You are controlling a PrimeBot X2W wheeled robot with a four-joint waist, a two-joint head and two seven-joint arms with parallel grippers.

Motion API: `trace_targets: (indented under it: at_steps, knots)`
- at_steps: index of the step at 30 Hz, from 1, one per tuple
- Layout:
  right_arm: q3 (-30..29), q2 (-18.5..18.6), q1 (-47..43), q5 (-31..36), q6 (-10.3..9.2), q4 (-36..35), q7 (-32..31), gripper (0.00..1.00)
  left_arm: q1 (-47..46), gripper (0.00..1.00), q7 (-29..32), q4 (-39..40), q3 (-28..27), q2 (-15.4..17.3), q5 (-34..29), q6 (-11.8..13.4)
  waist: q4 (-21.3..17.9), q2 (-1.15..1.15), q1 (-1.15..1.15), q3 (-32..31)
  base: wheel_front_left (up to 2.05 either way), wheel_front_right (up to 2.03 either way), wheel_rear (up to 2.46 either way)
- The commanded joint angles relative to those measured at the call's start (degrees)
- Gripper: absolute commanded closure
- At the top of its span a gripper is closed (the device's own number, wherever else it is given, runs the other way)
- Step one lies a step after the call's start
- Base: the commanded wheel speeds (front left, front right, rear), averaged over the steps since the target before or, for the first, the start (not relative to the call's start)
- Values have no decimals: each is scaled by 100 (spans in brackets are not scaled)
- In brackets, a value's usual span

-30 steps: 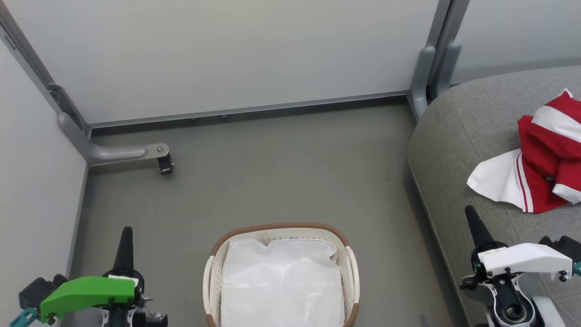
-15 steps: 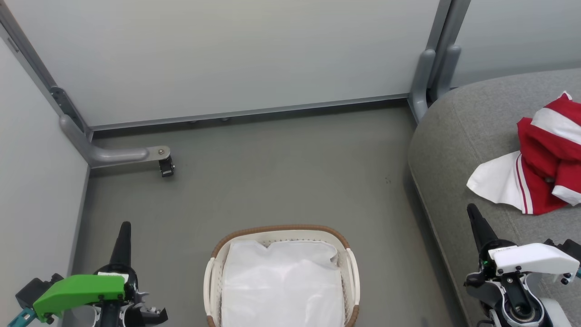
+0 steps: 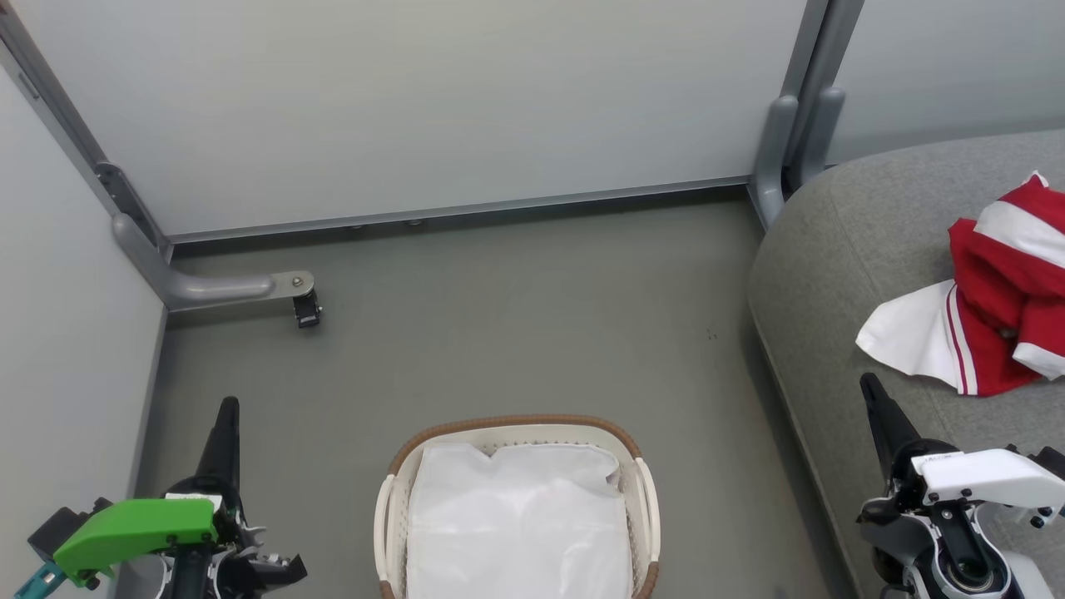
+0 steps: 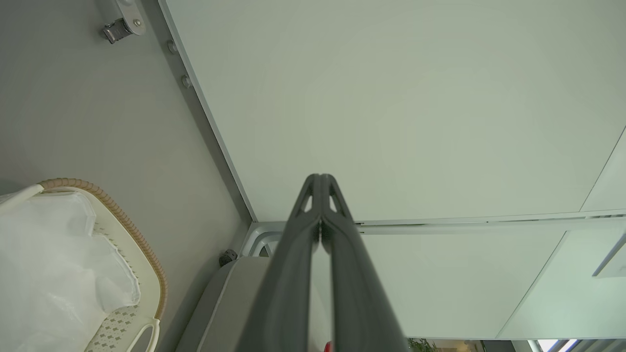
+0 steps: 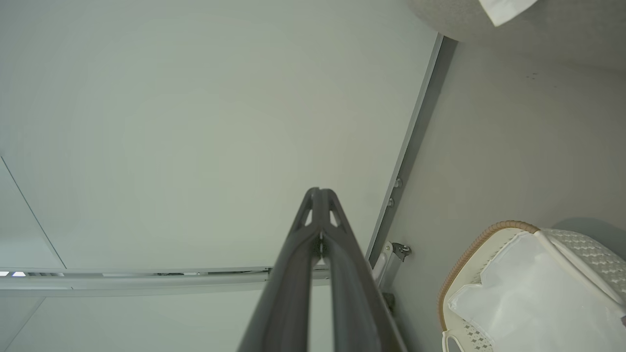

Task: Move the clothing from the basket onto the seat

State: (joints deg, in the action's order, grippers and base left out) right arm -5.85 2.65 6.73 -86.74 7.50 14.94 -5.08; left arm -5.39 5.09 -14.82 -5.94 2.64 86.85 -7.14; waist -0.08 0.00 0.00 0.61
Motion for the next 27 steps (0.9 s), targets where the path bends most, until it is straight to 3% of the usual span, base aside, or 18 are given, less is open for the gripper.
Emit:
trace_targets:
  at_steps: [1,13,27]
  knots:
    - [-28,34,-48,-124,-1,-52,-52,100,-112,100,38,50,-39,39,129,-50,1,0,0,-4,0,0,0]
    - [-81,39,-82,-577,-2,-112,-171,100,-127,100,161,90,-74,41,572,-52,7,0,0,-41,0,0,0]
    - [-79,38,-84,-577,-2,-110,-161,100,-112,100,168,85,-72,41,563,-51,8,0,0,-43,0,0,0]
